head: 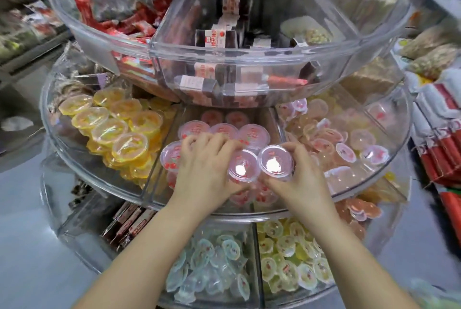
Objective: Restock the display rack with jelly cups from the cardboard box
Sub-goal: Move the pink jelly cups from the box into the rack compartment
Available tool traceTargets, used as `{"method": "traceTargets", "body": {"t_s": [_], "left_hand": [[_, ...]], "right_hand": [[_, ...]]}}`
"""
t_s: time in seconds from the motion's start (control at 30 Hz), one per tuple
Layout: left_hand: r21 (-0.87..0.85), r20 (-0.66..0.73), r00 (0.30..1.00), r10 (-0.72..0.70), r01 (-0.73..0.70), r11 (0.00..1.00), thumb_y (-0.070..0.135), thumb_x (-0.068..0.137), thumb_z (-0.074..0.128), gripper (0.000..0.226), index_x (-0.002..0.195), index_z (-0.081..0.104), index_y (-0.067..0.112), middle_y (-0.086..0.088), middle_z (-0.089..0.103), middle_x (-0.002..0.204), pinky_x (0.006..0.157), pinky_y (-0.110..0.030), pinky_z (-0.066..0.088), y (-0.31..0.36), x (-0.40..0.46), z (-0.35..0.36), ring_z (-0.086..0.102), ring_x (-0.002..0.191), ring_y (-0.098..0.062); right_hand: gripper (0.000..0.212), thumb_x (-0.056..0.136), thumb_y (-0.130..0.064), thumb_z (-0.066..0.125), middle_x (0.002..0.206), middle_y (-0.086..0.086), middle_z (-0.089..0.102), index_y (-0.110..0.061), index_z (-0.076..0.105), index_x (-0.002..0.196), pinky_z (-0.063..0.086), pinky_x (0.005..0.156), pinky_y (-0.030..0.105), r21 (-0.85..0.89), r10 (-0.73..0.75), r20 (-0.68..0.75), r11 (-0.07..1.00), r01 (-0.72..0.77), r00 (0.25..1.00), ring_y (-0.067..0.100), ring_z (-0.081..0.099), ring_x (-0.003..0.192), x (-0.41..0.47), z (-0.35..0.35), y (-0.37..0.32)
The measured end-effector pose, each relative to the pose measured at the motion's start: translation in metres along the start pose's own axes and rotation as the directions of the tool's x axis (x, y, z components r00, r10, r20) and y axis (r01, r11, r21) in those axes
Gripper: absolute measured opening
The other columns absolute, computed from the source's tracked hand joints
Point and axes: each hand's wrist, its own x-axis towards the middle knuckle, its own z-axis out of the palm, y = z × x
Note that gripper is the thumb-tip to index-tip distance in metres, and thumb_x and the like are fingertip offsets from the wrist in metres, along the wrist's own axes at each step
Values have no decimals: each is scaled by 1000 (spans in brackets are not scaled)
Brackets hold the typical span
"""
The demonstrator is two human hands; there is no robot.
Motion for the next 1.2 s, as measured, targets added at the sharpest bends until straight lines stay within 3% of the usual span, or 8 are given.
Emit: {"method": "traceTargets", "body": {"t_s": [0.13,0.23,0.37,0.6,0.77,0.97,1.07,1.2], "left_hand": [[4,23,999,29,-29,1000,56,51,78,68,105,65,17,-2,62,100,87,-36,27,-1,0,-3,54,95,-25],[-44,20,994,107,-106,993,44,52,83,64,108,66,18,0,64,104,87,-34,26,-5,-1,-6,45,99,-17],[-99,-18,987,162,-163,982,20,56,86,39,92,71,15,2,68,93,83,-30,32,-5,-5,-5,63,87,-21],[-121,-28,994,103,-105,987,21,60,85,34,89,70,14,1,68,91,79,-28,35,1,-8,-1,64,84,-22],[-85,-1,997,82,-82,993,21,60,85,42,97,68,14,0,67,96,84,-29,33,0,-10,0,63,89,-24],[-97,-9,998,55,-55,994,27,62,84,51,107,65,13,-1,66,104,90,-32,33,2,-16,1,58,97,-24],[-171,-33,999,-10,4,985,31,65,82,55,114,62,13,-1,64,111,93,-36,38,-1,-22,-4,53,104,-21],[-389,-112,984,-137,84,917,33,78,64,37,110,63,15,7,61,109,94,-28,40,-2,-35,-23,53,105,-14]], "right_hand": [[68,66,-27,76,117,-13,54,-30,42,124,37,86,21,-17,12,75,1000,-11,997,6,47,110,0,-1,2],[65,70,-30,73,114,-26,47,-34,41,126,33,85,4,-2,-9,115,1000,9,993,-13,40,102,-2,-9,2],[59,73,-28,75,108,-23,49,-32,47,124,26,77,-9,-20,-16,68,1000,17,998,-31,35,97,-2,-11,4],[65,74,-30,75,117,-19,48,-30,46,132,26,78,-10,-16,-13,46,1000,13,999,-14,36,100,0,-7,8],[69,76,-24,74,121,-16,51,-29,42,137,33,86,5,-3,-46,15,999,46,999,-9,40,95,-4,-2,11],[86,70,-31,78,121,-43,29,-55,21,130,21,90,-8,26,-81,17,996,81,997,-30,28,111,-11,-1,12],[87,67,-38,79,126,-26,38,-48,26,136,39,96,15,38,-57,39,998,55,998,-5,45,113,-15,-7,14],[73,65,-51,70,119,-17,43,-41,39,130,40,81,9,49,-81,-74,995,84,994,-3,49,87,-26,-23,0]]}}
